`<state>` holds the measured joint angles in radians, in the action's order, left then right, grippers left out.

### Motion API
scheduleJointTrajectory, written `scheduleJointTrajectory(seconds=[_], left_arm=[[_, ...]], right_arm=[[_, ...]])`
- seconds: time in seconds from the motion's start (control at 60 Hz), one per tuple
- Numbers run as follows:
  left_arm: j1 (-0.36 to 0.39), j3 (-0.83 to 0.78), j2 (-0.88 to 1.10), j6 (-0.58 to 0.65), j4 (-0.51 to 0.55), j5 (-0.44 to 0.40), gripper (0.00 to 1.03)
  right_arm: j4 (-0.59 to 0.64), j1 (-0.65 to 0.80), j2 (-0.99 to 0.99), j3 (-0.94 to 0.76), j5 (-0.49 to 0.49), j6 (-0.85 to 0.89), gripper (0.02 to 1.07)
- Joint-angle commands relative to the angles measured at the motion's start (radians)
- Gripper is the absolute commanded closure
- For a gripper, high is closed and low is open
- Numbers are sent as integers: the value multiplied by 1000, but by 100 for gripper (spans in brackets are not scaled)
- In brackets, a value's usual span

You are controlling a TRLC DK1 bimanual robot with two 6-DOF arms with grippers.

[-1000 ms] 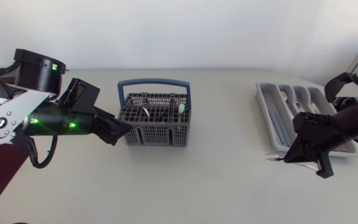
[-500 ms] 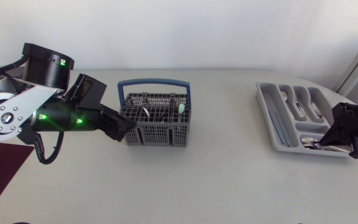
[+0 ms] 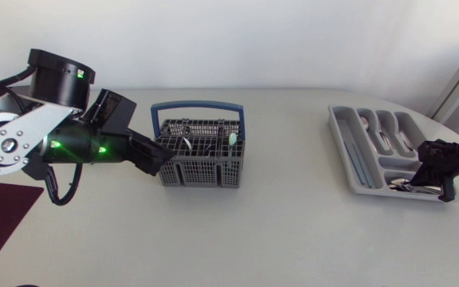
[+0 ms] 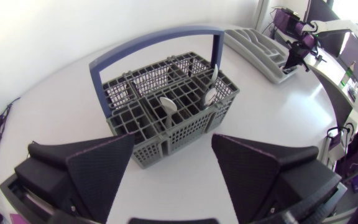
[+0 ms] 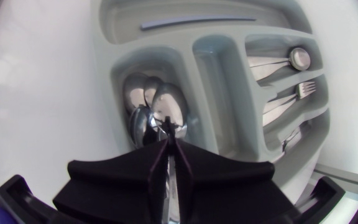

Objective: Transfer all utensils from the basket to the drawer tray.

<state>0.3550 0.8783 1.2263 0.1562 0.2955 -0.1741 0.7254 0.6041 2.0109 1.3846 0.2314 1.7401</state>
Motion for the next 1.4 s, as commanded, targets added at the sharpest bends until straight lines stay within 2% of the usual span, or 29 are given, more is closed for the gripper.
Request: scheduleJointTrajectory(seconds=[0.0,0.1,0.15,0.283,0.483,0.667,0.9,1.133,1.233,1.383], left_arm=[[-1,34,18,-14,-7,4,17],[-11,39,21,-1,-7,4,17],[-16,44,21,2,-9,4,17],[-16,56,32,48,-16,4,17],[-14,80,64,128,-30,2,17],[-2,106,111,114,-12,1,17],[-11,137,147,91,1,1,17],[-10,128,150,97,-12,2,17],[-13,129,154,154,-13,2,17],[-37,140,157,152,-6,-2,17]], right_arm=[[-46,-7,9,-18,-1,21,76],[-55,-10,-49,-59,2,13,47],[-55,-13,-90,-82,11,-5,37],[-27,-49,-210,-142,28,-93,18],[31,-179,-388,-245,60,-249,17],[72,-346,-548,-329,114,-432,17],[51,-626,-673,-375,120,-740,17],[-15,-954,-727,-372,32,-1004,17],[-55,-1044,-710,-375,-17,-1070,17],[-127,-1185,-672,-361,-95,-1202,17]])
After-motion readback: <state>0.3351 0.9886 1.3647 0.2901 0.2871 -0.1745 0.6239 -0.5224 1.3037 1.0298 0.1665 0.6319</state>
